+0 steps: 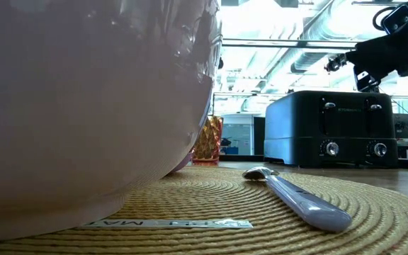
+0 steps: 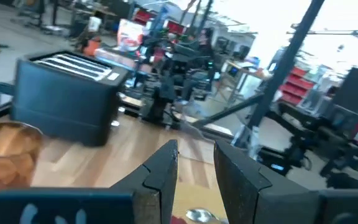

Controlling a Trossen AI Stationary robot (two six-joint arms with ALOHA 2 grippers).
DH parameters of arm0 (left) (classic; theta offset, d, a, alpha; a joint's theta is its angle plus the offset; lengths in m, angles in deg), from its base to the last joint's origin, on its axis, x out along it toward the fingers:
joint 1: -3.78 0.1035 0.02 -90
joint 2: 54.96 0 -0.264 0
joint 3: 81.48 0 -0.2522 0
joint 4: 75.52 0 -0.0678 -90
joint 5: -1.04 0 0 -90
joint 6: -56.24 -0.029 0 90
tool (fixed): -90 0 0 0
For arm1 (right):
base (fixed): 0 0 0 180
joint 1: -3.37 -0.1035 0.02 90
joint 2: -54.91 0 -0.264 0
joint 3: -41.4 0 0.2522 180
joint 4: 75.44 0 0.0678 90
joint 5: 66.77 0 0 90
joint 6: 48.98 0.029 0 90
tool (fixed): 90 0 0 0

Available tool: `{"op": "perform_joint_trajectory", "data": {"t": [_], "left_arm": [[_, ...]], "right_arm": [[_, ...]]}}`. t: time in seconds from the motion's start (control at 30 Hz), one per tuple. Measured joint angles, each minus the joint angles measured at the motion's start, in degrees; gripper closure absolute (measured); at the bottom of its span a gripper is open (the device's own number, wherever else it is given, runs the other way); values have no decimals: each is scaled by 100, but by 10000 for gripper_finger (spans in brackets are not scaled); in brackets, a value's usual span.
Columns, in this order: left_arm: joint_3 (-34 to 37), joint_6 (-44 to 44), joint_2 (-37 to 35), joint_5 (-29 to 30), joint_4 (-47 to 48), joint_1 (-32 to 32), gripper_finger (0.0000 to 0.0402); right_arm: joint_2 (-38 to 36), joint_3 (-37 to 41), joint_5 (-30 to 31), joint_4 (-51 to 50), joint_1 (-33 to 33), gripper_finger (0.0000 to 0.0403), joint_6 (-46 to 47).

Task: Arrange a breakfast setting
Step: Return to Home Position

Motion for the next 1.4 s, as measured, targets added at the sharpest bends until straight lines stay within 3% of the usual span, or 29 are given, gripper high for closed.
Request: {"op": "perform_joint_trajectory", "data": {"t": [0.7, 1.07, 1.23, 1.4], "left_arm": [[1407, -2, -2730, -14, 488, -961, 307], [1472, 0, -2723, 28, 628, -1183, 307], [1814, -2, -2722, 39, 266, -1211, 307], [1875, -4, -2714, 88, 756, -1213, 307]], "right_arm": [[0, 0, 2, -2, -1, 318, 0], [2, 0, 2, 0, -1, 318, 0], [2, 1, 3, -2, -1, 318, -1], [4, 2, 4, -2, -1, 318, 0]]}}
